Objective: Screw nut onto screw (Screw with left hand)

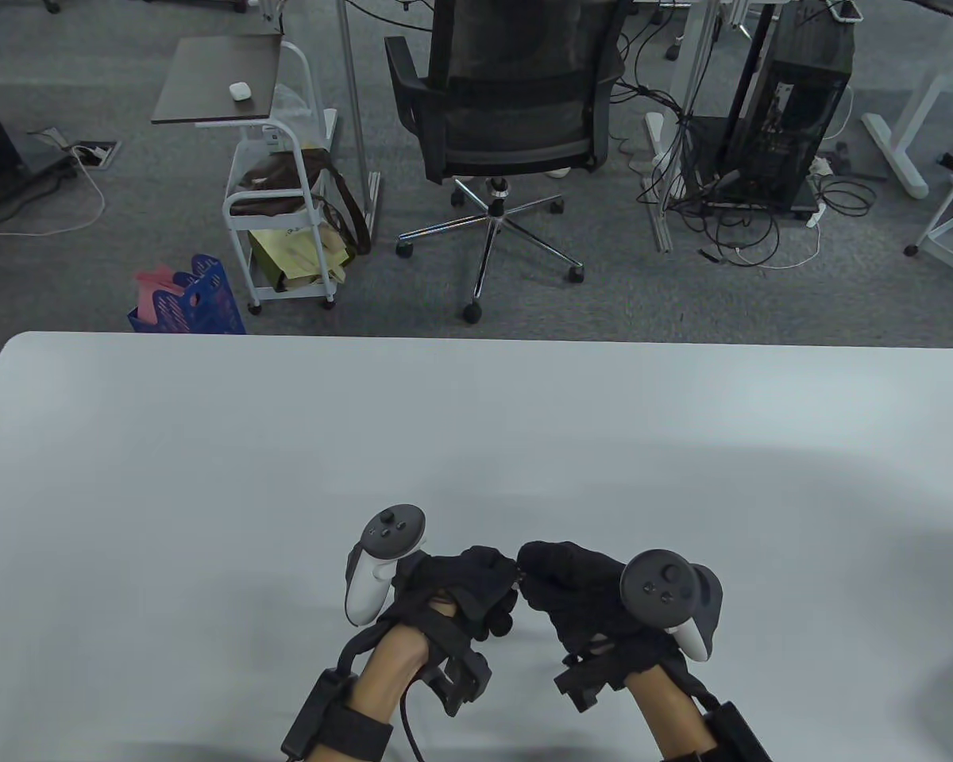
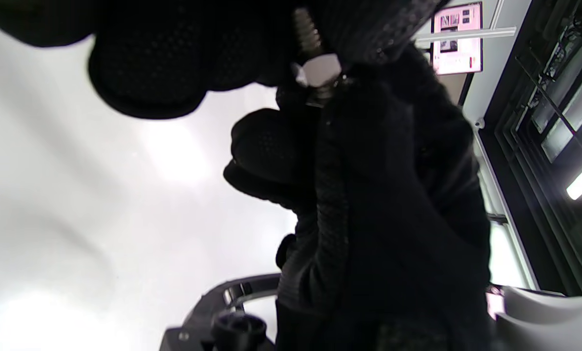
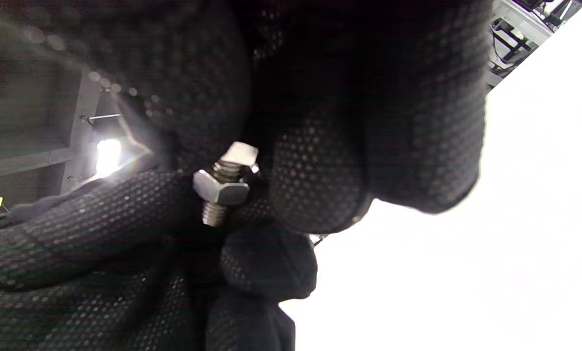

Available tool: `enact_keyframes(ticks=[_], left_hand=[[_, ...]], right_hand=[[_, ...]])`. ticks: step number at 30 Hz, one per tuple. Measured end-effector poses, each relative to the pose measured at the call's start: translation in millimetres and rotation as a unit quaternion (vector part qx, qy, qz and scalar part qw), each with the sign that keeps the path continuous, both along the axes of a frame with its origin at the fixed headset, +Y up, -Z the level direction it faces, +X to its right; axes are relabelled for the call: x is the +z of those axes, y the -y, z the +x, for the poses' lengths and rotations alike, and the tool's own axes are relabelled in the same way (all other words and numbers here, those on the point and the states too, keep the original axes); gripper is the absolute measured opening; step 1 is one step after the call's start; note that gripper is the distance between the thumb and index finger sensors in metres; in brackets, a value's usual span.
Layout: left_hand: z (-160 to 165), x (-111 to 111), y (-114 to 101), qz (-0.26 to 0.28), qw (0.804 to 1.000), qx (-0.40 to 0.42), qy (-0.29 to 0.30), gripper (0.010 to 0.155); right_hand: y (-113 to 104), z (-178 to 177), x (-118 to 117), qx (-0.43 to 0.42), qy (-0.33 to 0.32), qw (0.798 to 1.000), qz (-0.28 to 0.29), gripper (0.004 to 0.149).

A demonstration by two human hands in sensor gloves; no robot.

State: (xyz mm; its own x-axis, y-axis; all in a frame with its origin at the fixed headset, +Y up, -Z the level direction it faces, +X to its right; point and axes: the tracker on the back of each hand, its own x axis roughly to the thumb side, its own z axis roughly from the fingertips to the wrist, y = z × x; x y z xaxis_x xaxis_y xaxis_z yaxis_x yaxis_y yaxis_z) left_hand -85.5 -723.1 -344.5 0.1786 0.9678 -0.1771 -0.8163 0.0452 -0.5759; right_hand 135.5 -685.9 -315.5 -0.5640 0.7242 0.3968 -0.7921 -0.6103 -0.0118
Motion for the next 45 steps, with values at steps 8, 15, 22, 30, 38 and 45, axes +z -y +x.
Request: enact_keyframes(ticks=[8,15,22,30,38,45], left_hand=[[1.1,0.8,-1.0,0.012,1.000,-0.008,-0.016,0.055],[-1.1,0.6,0.9,0.004,1.000,0.002,-0.018,0.062],[-1.0,-0.1,-0.1,0.004,1.000,0.006,0.009,0.055],[-1.5,0.6,-1.8,0.009,1.000,-0.005,-0.017,0.053],[-2.8,0.6,-0.5,0.010,1.000,-0.006,-0.022,0.061],[-1.5,1.3,-1.9,0.006,1.000,-0.005,0.004,0.055]], right_hand=[[-1.0,0.7,0.6,0.005,0.008,1.000,0.012,0.042],[-1.0,0.9,0.3,0.002,0.009,1.000,0.014,0.042],[-1.5,-0.4,1.2,0.006,0.007,1.000,0.015,0.042],[-2.7,-0.4,2.0,0.005,0.006,1.000,0.020,0.042],[-2.7,-0.7,2.5,0.009,0.009,1.000,0.021,0.042],[-2.7,-1.1,2.6,0.006,0.008,1.000,0.019,0.042]])
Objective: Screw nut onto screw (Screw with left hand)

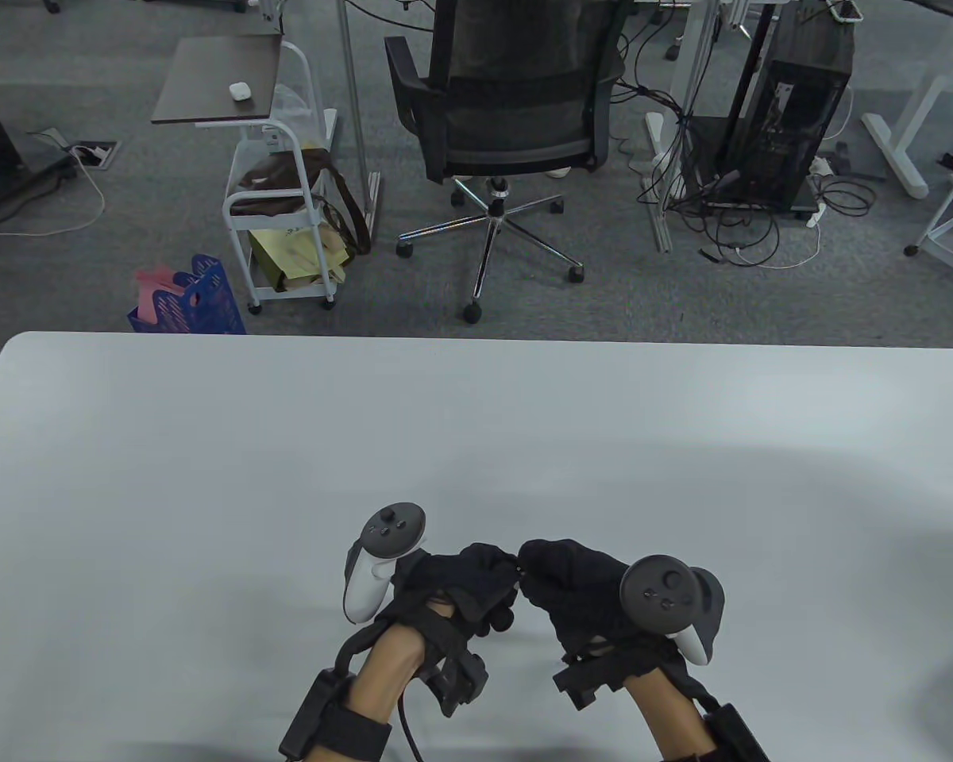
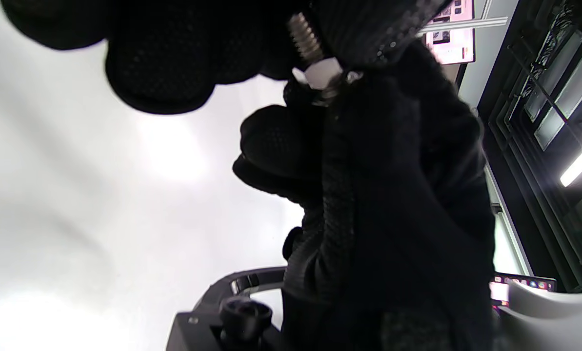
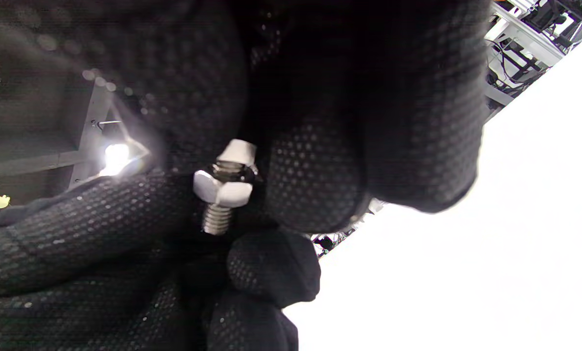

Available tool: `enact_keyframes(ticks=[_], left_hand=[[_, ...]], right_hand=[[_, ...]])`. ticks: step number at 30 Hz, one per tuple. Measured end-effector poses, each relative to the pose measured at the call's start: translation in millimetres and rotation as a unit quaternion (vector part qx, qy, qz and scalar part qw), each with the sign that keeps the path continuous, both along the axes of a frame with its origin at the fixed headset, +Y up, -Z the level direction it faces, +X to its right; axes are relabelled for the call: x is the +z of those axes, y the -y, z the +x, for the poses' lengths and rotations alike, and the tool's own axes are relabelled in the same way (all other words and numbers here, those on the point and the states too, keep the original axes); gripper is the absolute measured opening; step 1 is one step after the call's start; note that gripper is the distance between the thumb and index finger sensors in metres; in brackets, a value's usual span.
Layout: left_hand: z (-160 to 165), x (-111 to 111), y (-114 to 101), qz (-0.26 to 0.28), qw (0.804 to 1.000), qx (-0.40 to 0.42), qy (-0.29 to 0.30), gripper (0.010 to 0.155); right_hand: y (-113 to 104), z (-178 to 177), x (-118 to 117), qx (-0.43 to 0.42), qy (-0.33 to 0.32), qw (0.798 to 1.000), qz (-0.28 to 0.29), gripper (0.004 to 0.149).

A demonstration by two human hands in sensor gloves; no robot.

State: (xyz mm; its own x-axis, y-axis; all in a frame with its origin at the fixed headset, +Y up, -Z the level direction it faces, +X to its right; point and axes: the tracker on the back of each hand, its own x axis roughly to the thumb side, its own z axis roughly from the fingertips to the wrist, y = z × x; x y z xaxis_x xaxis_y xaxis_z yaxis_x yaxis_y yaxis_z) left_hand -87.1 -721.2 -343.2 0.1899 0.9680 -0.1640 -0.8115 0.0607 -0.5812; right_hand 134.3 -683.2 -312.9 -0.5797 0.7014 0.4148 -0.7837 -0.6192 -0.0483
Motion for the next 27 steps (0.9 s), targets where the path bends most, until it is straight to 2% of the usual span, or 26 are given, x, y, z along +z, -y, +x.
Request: enact_keyframes(ticks=[3,8,10,12,15,20,23,25,27], left_hand=[[-0.4,0.6,2.4,-0.004,1.000,0.001,-0.020,0.065],[0.7,0.2,0.0,0.010,1.000,-0.011,-0.028,0.055],[1.1,0.0,-1.7,0.008,1.000,-0.008,-0.009,0.054],[0.7,0.2,-0.8,0.001,1.000,-0.002,0.003,0.055],[1.1,0.8,1.2,0.000,1.000,-0.002,-0.011,0.064],[2.5,0.3,-2.0,0.012,1.000,-0.015,-0.011,0.055],[1.9,1.5,-2.5,0.002,1.000,-0.002,0.004,0.056],[0.8,1.3,-1.4,0.003,1.000,0.007,-0.008,0.064],[0.3,1.5,-2.1,0.010,1.000,-0.008,-0.021,0.062]], right_hand=[[0.0,0.1,-0.2,-0.001,0.000,1.000,-0.001,0.042],[0.0,0.8,-0.2,-0.009,0.000,1.000,-0.005,0.042],[-0.2,1.0,-0.1,-0.009,0.001,1.000,-0.004,0.042],[-0.5,1.1,-0.2,-0.010,0.001,1.000,-0.004,0.042],[-0.1,1.3,-0.3,-0.010,0.001,1.000,-0.004,0.042],[-0.3,0.9,0.0,-0.011,0.000,1.000,-0.004,0.042],[-1.3,0.5,0.4,-0.013,0.000,1.000,-0.001,0.042],[-1.1,1.0,0.1,-0.013,0.001,1.000,-0.001,0.042],[0.6,1.4,-0.4,-0.012,0.002,1.000,-0.003,0.042]])
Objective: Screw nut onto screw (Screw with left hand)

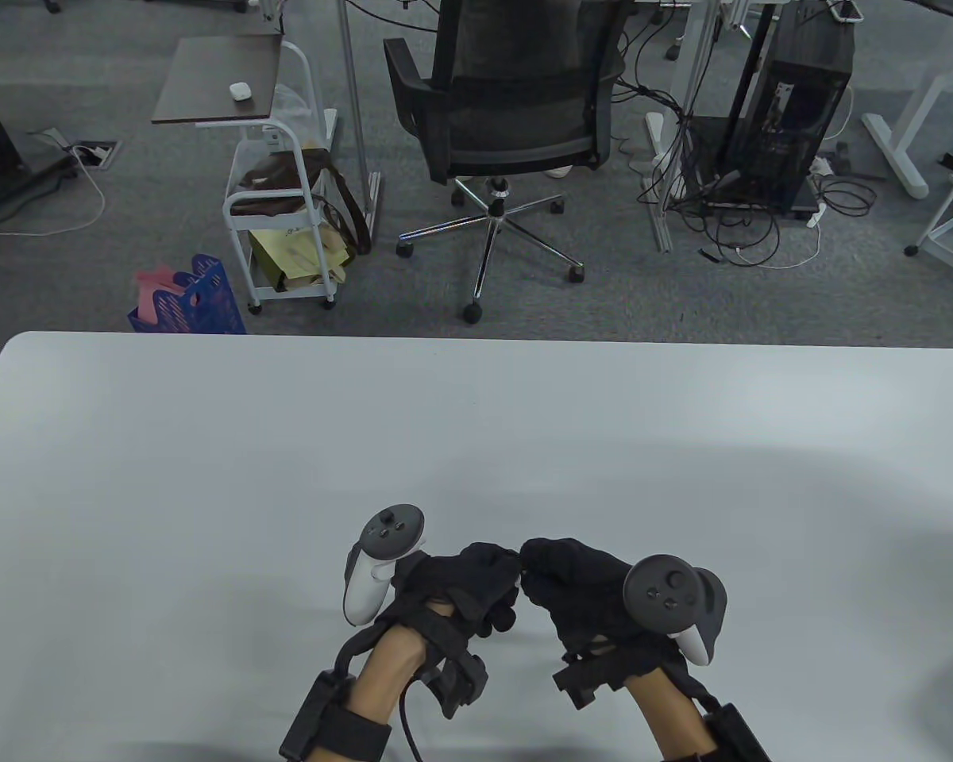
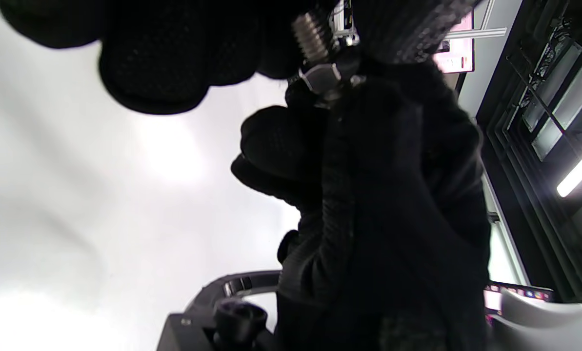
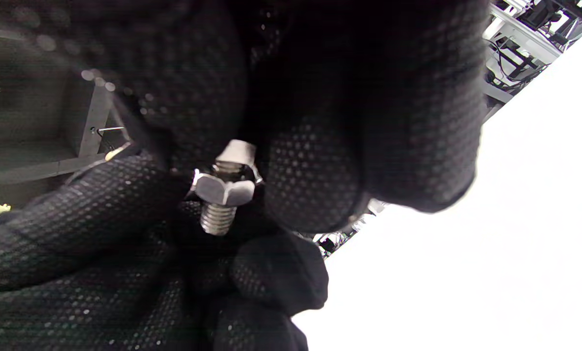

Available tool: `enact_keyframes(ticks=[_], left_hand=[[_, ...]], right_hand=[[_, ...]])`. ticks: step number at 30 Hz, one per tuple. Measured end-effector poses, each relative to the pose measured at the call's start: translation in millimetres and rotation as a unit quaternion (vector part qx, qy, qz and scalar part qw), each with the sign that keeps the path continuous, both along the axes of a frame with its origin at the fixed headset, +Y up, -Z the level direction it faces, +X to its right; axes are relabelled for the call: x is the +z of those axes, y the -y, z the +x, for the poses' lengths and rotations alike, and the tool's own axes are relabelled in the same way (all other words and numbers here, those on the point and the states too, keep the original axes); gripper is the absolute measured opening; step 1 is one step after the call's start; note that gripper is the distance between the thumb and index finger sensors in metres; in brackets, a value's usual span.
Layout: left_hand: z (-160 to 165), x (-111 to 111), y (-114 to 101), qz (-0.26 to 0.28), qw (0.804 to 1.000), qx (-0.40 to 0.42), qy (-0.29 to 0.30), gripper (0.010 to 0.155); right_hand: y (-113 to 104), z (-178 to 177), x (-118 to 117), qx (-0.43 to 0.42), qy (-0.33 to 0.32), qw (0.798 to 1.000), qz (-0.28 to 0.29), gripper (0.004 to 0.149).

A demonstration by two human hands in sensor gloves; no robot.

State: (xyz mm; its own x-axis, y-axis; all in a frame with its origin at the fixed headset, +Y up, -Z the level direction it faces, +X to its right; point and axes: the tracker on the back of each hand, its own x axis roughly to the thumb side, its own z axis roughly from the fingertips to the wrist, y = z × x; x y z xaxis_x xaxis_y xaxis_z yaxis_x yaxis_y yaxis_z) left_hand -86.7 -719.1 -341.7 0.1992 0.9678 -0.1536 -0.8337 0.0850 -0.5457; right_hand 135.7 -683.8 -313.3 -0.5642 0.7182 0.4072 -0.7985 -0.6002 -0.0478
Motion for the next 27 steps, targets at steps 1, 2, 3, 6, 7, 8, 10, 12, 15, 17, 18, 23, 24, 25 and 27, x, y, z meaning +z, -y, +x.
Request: enact_keyframes(ticks=[1,2,3,6,7,8,10,12,15,17,18,23,24,25,27], left_hand=[[-0.1,-0.1,-0.3,0.004,1.000,-0.004,-0.002,0.060],[0.4,-0.6,-0.8,0.007,1.000,-0.006,-0.005,0.056],[1.1,-1.0,-1.9,0.009,1.000,-0.007,-0.001,0.054],[0.7,-0.7,-2.1,0.002,1.000,0.003,0.024,0.055],[0.1,-0.5,-1.0,-0.001,1.000,0.009,0.023,0.057],[-0.2,-0.4,0.0,-0.002,1.000,0.017,0.018,0.064],[-0.5,-0.4,0.5,-0.005,1.000,0.013,0.007,0.068],[-0.7,-1.2,0.3,0.001,1.000,0.000,0.001,0.061],[0.7,-1.9,-2.6,0.012,1.000,-0.008,0.007,0.054],[0.6,-1.3,-2.8,0.009,1.000,-0.006,0.026,0.054],[0.1,-1.4,-2.0,0.006,1.000,-0.001,0.026,0.055],[0.2,-0.5,-0.5,0.012,1.000,-0.008,0.001,0.062],[0.6,-0.5,-0.8,0.013,1.000,-0.009,0.002,0.060],[1.4,-0.4,-2.3,0.014,1.000,-0.012,0.003,0.057],[1.4,0.0,-4.6,0.017,1.000,-0.018,0.011,0.055]], right_hand=[[0.2,0.0,-0.1,0.001,0.000,1.000,0.000,0.042],[-0.2,0.1,0.0,-0.001,-0.001,1.000,-0.001,0.042],[-0.5,-0.5,0.4,-0.002,-0.002,1.000,-0.001,0.042],[-1.5,-0.5,0.8,0.002,-0.002,1.000,0.003,0.042],[-1.5,-0.3,0.6,-0.002,-0.001,1.000,0.003,0.042],[-1.2,-0.2,0.4,-0.002,-0.001,1.000,0.002,0.042],[-0.8,0.0,0.3,0.000,-0.001,1.000,0.001,0.042],[-1.2,0.2,0.2,0.001,0.000,1.000,0.002,0.042],[-1.2,0.2,0.4,-0.001,-0.001,1.000,0.002,0.042],[-1.3,-0.2,0.4,-0.001,-0.002,1.000,0.002,0.042],[-1.3,0.0,0.5,-0.001,-0.001,1.000,0.002,0.042],[-1.6,0.4,0.6,-0.001,0.001,1.000,0.005,0.042],[-1.5,0.4,0.6,0.000,0.001,1.000,0.005,0.042],[-1.2,0.4,0.6,-0.001,0.000,1.000,0.004,0.042],[-1.4,-0.4,1.0,0.000,-0.003,1.000,0.004,0.042]])
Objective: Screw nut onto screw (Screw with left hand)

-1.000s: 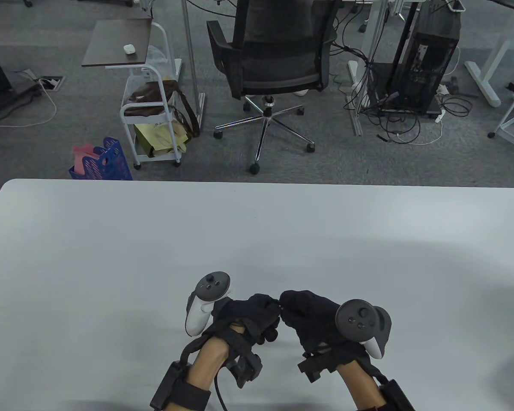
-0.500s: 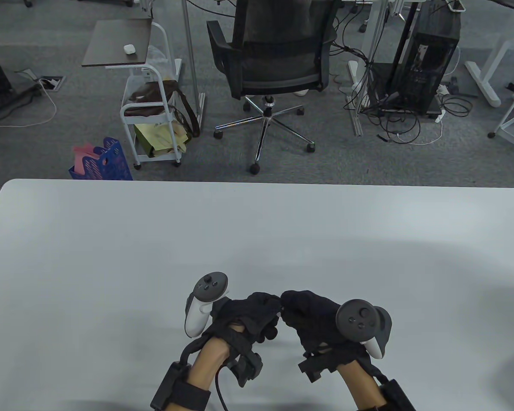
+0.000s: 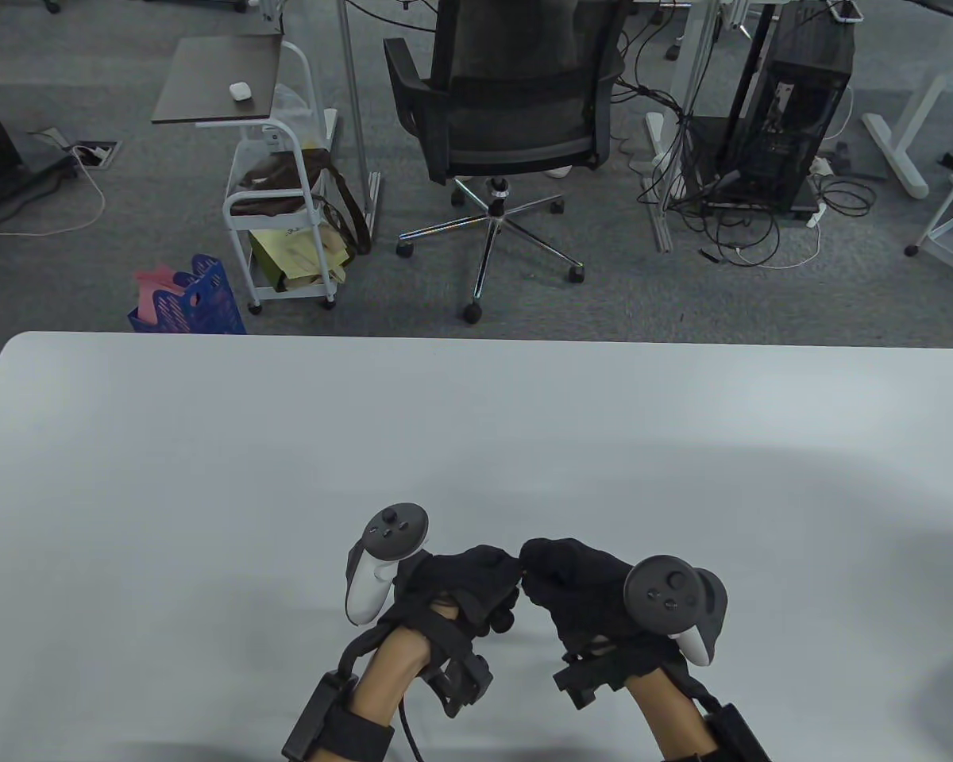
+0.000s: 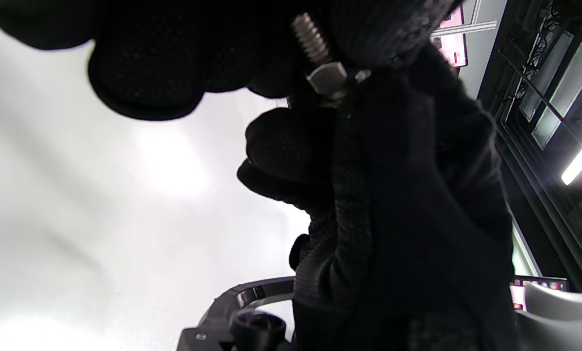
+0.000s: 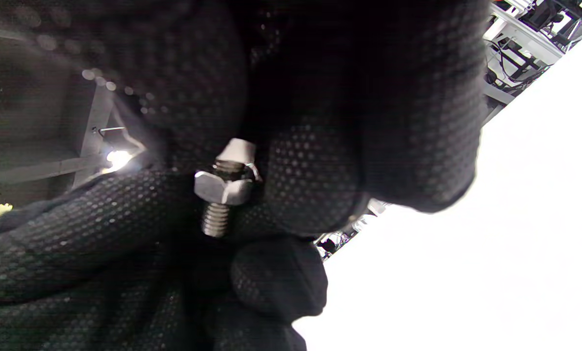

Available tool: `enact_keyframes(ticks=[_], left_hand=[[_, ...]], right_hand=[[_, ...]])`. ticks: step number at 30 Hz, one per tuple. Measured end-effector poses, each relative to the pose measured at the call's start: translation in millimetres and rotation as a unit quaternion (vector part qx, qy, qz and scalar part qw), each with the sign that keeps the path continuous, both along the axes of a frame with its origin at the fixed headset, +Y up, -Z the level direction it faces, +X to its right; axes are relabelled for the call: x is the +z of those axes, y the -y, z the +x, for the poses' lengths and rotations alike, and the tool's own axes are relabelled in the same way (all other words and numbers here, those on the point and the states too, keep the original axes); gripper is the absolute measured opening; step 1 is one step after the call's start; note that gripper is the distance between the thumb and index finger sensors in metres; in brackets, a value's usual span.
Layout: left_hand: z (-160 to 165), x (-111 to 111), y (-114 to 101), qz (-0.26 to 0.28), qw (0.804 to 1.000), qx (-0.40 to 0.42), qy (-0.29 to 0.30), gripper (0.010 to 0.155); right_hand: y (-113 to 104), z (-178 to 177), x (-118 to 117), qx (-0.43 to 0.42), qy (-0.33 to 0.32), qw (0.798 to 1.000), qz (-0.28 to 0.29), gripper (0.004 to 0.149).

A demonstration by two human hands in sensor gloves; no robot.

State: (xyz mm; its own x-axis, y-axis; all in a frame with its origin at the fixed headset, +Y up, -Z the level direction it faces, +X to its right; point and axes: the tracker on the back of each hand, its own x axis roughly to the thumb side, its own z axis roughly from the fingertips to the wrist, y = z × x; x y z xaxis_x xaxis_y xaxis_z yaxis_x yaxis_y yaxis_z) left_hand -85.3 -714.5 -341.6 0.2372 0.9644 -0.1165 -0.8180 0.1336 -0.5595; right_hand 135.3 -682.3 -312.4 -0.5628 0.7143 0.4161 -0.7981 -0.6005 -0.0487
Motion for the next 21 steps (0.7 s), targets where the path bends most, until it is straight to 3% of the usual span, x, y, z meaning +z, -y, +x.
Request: enact_keyframes(ticks=[3,6,12,17,21], left_hand=[[-1.3,-0.5,0.8,-0.010,1.000,0.014,0.015,0.056],[-3.2,0.1,2.0,-0.010,1.000,0.019,-0.013,0.065],[-1.0,-0.3,0.0,-0.012,1.000,0.006,0.003,0.053],[-2.7,1.3,2.8,-0.031,0.999,0.023,0.004,0.066],[-1.3,0.3,2.4,-0.023,1.000,0.013,0.003,0.057]], right_hand=[[-0.7,-0.6,0.5,-0.003,0.001,1.000,0.002,0.042],[-0.3,0.3,0.0,-0.001,0.002,1.000,0.003,0.042],[-0.8,-0.8,0.7,0.002,-0.001,1.000,0.005,0.042],[-1.6,0.1,0.9,-0.005,0.001,1.000,0.008,0.042],[-1.6,0.2,1.2,-0.006,-0.001,1.000,0.005,0.042]])
